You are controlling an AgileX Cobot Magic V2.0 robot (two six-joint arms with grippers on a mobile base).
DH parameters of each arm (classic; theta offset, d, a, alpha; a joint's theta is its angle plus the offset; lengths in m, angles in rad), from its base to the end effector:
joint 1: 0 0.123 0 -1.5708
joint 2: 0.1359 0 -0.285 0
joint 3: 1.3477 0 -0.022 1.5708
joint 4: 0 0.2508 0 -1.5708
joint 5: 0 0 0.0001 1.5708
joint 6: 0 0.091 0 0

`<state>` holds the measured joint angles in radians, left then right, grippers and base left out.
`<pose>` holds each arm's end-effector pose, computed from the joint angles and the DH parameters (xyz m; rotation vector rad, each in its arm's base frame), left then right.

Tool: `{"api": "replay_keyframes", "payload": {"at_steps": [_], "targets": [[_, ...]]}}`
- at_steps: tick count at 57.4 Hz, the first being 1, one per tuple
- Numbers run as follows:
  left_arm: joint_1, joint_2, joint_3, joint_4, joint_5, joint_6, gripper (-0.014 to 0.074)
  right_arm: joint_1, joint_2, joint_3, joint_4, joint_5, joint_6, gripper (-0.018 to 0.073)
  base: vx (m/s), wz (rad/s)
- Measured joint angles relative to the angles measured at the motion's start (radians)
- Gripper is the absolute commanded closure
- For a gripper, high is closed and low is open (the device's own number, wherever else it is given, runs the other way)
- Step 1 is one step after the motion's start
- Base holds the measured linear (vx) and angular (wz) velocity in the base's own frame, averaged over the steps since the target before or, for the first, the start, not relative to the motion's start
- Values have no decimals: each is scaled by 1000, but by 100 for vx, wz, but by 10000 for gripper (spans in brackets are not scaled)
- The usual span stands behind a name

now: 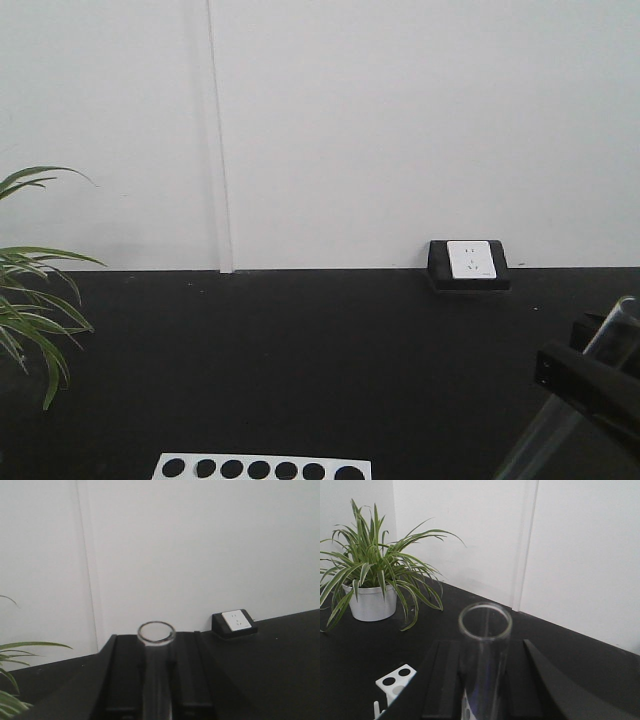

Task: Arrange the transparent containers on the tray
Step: 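Lift the test tube up out of the rack with the right gripper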

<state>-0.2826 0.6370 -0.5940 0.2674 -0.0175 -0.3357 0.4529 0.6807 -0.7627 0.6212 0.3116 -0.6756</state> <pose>0.1309 -0.0384 0.3605 0.1658 1.5073 -0.2849 0.1166 0.0748 0.3868 -0.5702 1.5743 0.4328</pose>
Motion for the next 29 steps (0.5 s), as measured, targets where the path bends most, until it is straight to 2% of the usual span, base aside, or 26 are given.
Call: {"api": "replay_keyframes", "payload": {"at_steps": [9,29], "targets": [[0,-2,0,0,45,0,486,0,0,1,-3,-8,0,477,0,0],[0,-2,0,0,48,0,486,0,0,1,-5,-8,0,477,0,0]]}}
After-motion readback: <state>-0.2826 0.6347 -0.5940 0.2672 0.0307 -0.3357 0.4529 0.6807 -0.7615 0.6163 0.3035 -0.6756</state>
